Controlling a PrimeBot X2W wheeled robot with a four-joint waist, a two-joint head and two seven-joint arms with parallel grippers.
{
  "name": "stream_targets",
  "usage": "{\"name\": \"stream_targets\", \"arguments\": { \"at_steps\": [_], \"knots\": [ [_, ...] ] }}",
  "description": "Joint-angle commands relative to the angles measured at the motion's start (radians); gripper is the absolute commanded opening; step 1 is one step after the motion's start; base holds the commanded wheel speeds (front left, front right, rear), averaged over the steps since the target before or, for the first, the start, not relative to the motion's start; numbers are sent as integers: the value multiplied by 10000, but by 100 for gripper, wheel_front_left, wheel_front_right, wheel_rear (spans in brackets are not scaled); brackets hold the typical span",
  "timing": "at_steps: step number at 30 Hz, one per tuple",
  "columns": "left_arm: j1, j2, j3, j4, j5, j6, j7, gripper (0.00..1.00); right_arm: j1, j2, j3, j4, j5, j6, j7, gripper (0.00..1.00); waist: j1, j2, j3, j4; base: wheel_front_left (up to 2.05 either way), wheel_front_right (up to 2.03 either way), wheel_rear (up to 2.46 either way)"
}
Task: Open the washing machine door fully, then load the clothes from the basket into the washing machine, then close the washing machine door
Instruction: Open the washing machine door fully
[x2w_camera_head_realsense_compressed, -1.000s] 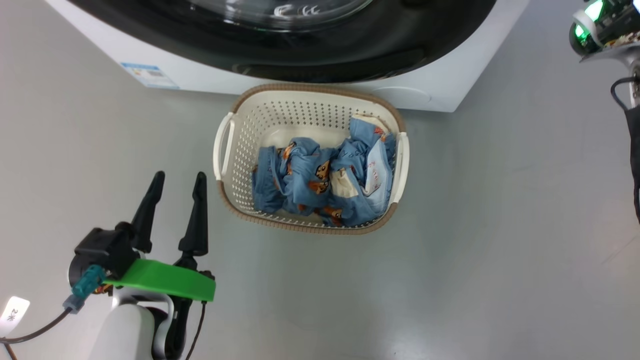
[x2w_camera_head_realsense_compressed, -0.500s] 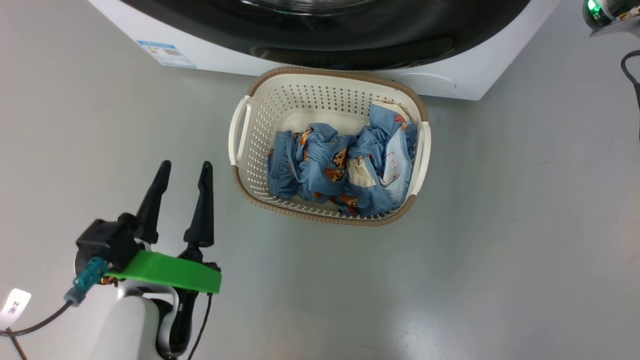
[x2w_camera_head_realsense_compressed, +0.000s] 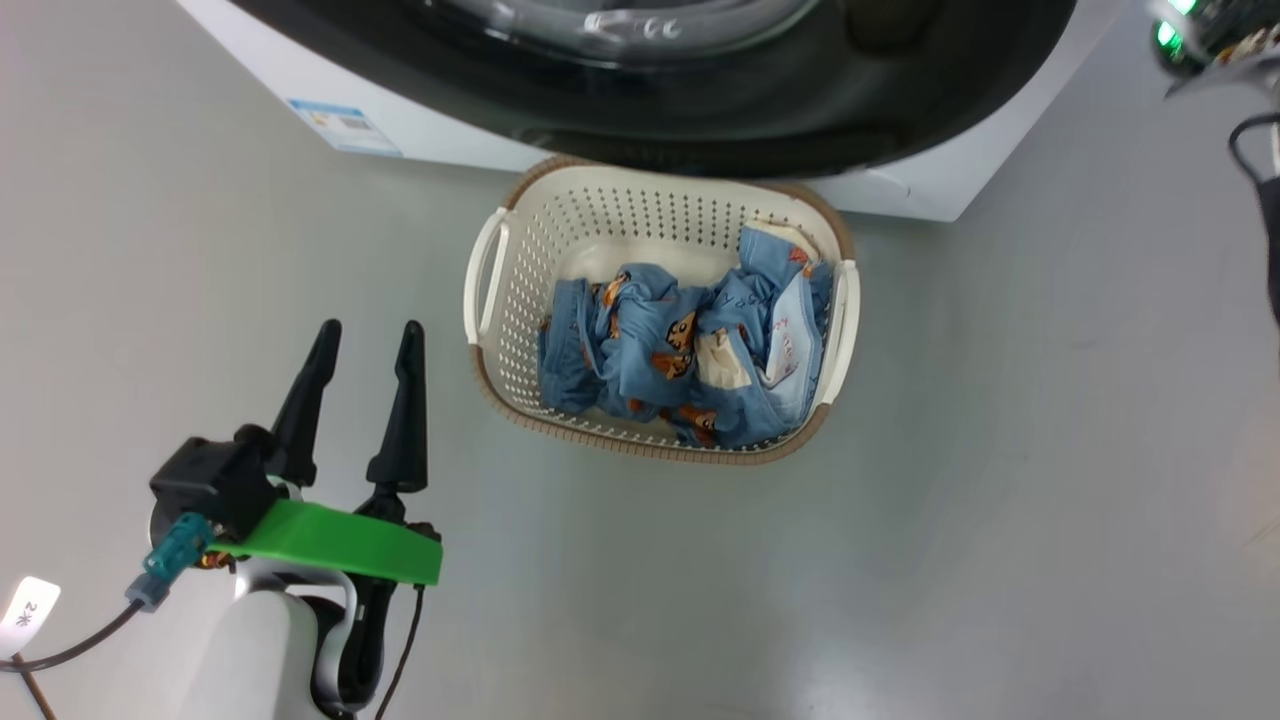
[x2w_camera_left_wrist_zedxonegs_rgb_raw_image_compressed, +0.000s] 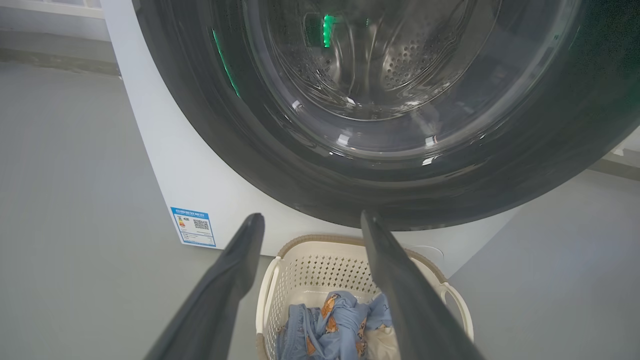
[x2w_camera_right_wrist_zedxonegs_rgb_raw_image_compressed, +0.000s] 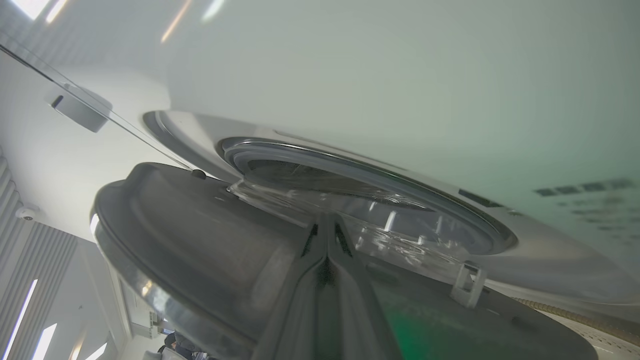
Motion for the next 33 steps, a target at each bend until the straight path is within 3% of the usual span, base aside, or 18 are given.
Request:
{"name": "stream_targets", "arguments": {
  "at_steps": [1, 33],
  "knots": [
    [71, 226, 371, -178, 22, -14, -63, 100, 390, 295, 245, -379, -55, 16, 184, 0, 0, 0, -186, -88, 0, 0, 0],
    [887, 225, 617, -77, 279, -14, -63, 100, 2698, 646, 1094, -1201, -218, 16, 1167, 0, 0, 0, -1719, -128, 0, 0, 0]
  ]
}}
